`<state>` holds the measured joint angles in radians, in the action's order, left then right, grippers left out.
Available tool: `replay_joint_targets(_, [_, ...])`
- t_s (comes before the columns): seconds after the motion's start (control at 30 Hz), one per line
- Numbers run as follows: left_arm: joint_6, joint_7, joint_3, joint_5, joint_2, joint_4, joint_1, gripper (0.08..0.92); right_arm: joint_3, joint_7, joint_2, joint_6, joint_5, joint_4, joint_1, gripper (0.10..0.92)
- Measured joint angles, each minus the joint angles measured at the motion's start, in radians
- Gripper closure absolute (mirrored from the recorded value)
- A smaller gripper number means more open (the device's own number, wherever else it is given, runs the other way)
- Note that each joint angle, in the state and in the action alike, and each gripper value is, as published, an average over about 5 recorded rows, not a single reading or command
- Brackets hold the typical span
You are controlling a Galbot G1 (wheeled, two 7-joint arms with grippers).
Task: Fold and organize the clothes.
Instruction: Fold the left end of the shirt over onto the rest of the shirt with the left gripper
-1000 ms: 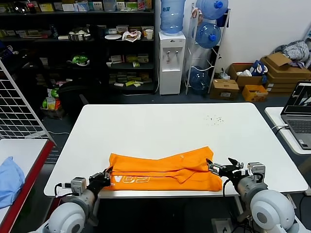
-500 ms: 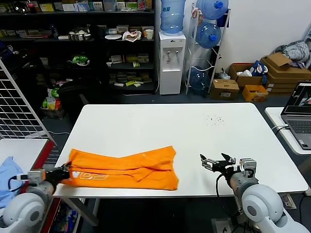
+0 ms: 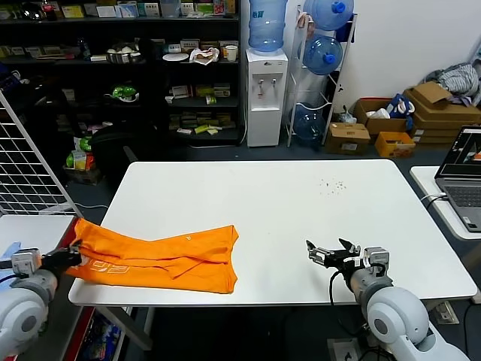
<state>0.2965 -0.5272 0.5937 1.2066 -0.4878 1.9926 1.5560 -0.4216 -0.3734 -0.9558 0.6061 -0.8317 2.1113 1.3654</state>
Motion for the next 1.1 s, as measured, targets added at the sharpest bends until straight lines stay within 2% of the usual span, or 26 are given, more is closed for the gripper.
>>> replay_joint_targets(0.27, [0.019,-0.107,-0.246,0.101,-0.099,0.128,-0.164,0.882,-0.021,-0.017,-0.034,0.006,0.027,0.01,0.032,0.104])
replay_joint_targets(0.63, [0.026,-0.211,-0.571,0.186,-0.263,0.134,-0.46,0.882,-0.044,-0.021,-0.083,0.004,0.059,0.016,0.077,0.104])
replay_joint_targets(0.87, [0.028,-0.249,-0.691,0.196,-0.349,0.108,-0.572,0.882,-0.044,-0.021,-0.089,0.003,0.062,0.012,0.081,0.104])
replay_joint_targets(1.1, [0.028,-0.263,-0.748,0.196,-0.397,0.092,-0.618,0.882,-0.043,-0.02,-0.091,0.002,0.063,0.008,0.082,0.104])
